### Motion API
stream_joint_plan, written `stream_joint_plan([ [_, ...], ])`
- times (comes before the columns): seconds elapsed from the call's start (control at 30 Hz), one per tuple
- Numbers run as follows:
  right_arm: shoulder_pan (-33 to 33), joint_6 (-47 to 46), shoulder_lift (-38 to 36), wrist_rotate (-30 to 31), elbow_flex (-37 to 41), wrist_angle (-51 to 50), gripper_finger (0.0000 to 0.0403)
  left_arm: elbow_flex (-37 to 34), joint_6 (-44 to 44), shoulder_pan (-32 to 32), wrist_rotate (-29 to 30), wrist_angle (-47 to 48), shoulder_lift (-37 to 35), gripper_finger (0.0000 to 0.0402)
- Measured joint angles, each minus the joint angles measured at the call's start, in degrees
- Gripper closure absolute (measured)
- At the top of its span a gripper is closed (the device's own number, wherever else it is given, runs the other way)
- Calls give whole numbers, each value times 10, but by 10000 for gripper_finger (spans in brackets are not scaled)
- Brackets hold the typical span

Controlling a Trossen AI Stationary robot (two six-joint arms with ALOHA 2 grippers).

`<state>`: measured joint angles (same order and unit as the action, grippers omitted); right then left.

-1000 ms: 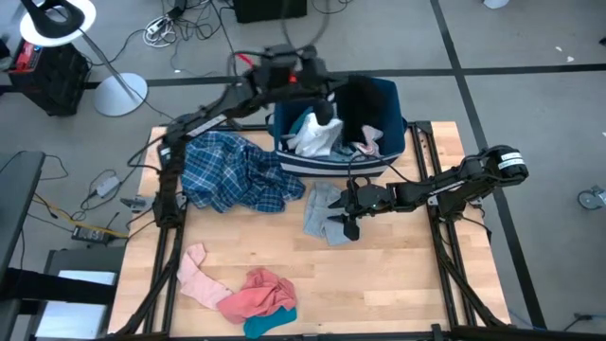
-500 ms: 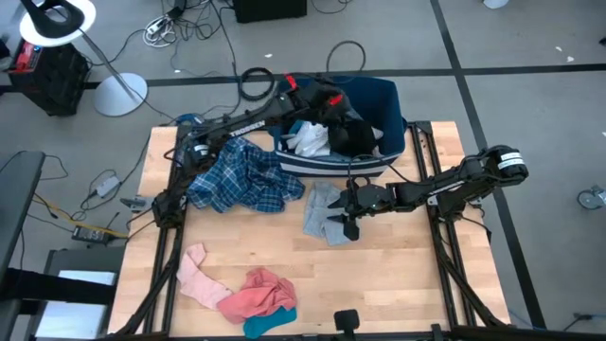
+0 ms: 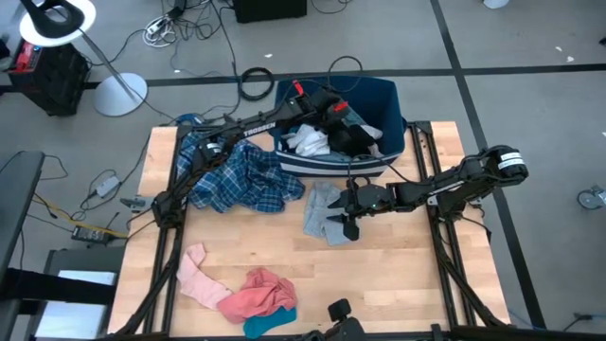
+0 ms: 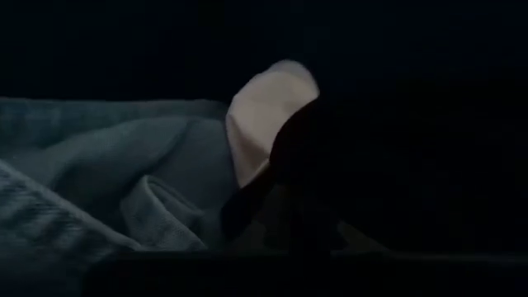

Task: Sort clothes
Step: Put the black underwear into the blue bin

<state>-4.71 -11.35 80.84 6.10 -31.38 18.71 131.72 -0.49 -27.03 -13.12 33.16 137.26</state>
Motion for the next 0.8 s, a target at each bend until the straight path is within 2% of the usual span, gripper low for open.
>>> stream_joint_plan([
  [0.2,0,0,0,0,0,2,224,-24,1,1,27,-17,-1,379],
  [0.5,0,0,0,0,0,3,224,-22,-33,1,23,-8,-3,297],
  [0.63,0,0,0,0,0,4,224,31,-55,1,20,55,-3,289],
  [0.8,0,0,0,0,0,5,224,25,-31,1,16,69,-50,289],
])
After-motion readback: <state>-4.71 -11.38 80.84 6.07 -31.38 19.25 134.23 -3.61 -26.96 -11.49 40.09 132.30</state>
